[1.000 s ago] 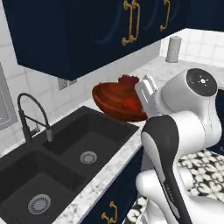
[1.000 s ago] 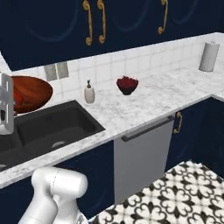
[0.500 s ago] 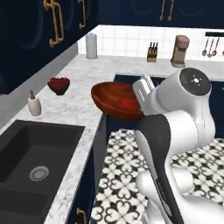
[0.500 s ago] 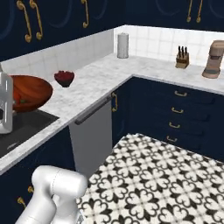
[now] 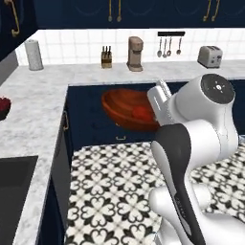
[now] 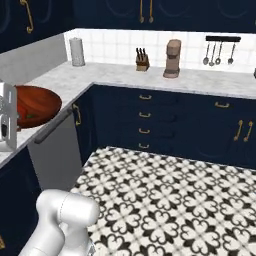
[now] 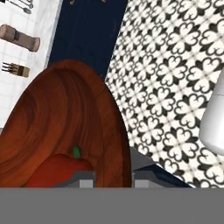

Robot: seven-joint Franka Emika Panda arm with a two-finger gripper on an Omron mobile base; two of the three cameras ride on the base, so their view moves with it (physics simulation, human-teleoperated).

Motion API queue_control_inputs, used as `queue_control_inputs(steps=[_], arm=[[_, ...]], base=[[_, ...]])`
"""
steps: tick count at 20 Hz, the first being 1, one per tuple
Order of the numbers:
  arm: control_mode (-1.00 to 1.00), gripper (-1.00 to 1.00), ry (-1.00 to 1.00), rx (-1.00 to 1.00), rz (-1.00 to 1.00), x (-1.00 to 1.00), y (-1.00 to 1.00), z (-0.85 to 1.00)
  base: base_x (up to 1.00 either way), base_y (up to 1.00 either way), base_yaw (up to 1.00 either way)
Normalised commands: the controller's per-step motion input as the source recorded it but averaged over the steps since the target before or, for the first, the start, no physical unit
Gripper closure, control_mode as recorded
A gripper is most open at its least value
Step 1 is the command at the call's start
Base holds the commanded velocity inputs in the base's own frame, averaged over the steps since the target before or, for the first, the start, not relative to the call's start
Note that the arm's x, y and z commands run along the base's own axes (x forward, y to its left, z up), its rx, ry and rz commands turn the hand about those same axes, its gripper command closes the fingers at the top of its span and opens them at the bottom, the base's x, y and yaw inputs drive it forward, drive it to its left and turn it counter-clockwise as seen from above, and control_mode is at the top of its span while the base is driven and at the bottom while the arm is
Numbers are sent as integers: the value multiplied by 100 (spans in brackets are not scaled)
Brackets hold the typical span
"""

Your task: Pick the bell pepper from the sink and place it in the bowl. Then pick the bowl and place it in the microwave. Then close the microwave door and press the start button.

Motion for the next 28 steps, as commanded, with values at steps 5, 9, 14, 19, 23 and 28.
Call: queue_control_inputs(steps=[5, 9, 14, 19, 23, 28], arm=[[100, 100, 0, 0, 0, 0, 0, 0], [100, 100, 0, 0, 0, 0, 0, 0], [100, 100, 0, 0, 0, 0, 0, 0], [100, 100, 0, 0, 0, 0, 0, 0], [100, 100, 0, 0, 0, 0, 0, 0], [100, 100, 0, 0, 0, 0, 0, 0]], base=[[18, -3, -66], [15, -26, -66], [20, -32, -64], [16, -37, -62], [21, -31, -62], [28, -40, -61]])
